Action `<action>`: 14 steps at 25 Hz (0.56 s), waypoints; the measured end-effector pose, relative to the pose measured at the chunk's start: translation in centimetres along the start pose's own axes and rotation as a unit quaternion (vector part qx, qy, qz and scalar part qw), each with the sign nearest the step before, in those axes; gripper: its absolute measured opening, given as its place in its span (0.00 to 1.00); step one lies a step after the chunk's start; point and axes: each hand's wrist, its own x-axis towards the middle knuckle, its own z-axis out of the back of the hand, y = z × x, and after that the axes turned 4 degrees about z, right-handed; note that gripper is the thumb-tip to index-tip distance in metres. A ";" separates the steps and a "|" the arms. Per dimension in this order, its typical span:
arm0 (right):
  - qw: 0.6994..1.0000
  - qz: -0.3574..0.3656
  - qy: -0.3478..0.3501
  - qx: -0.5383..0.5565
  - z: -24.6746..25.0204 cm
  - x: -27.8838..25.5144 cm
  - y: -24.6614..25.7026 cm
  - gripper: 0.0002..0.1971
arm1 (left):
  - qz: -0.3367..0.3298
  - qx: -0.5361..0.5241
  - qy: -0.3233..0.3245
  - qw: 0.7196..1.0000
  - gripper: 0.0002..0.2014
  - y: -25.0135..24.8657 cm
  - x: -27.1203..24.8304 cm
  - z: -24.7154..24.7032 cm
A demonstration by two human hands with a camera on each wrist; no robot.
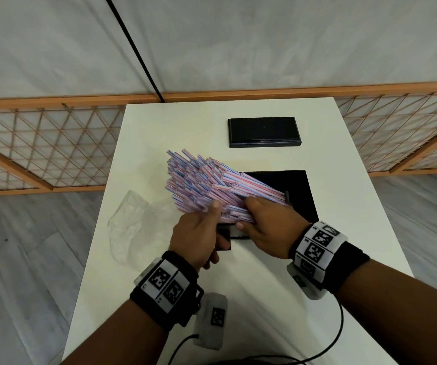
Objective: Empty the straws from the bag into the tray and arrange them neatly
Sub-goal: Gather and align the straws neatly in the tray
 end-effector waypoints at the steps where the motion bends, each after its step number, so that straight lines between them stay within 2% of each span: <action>1: 1.000 -0.015 0.009 0.013 0.1 -0.2 -0.3 0.18 | -0.021 0.021 -0.021 0.999 0.29 -0.1 -0.2 0.6; 4: 0.999 -0.029 0.027 0.034 0.5 0.0 -0.5 0.11 | -0.072 0.011 -0.124 0.990 0.30 0.0 -0.1 2.5; 6: 0.999 -0.020 0.039 0.031 0.5 0.4 -0.2 0.11 | -0.056 -0.022 -0.170 0.984 0.30 0.4 0.6 3.2; 8: 0.997 -0.024 0.062 0.027 0.6 0.8 0.2 0.13 | -0.010 -0.037 -0.164 0.986 0.30 1.0 1.4 3.2; 10: 0.994 -0.039 0.098 0.010 0.7 1.3 0.3 0.17 | 0.010 0.007 -0.127 0.992 0.31 1.4 1.8 2.6; 12: 0.989 -0.057 0.135 -0.016 0.9 1.8 0.8 0.23 | -0.063 0.047 -0.111 0.991 0.26 1.7 1.9 2.0; 14: 0.987 -0.047 0.152 -0.033 1.3 2.4 1.4 0.22 | -0.143 0.029 -0.091 0.985 0.17 1.4 2.0 1.6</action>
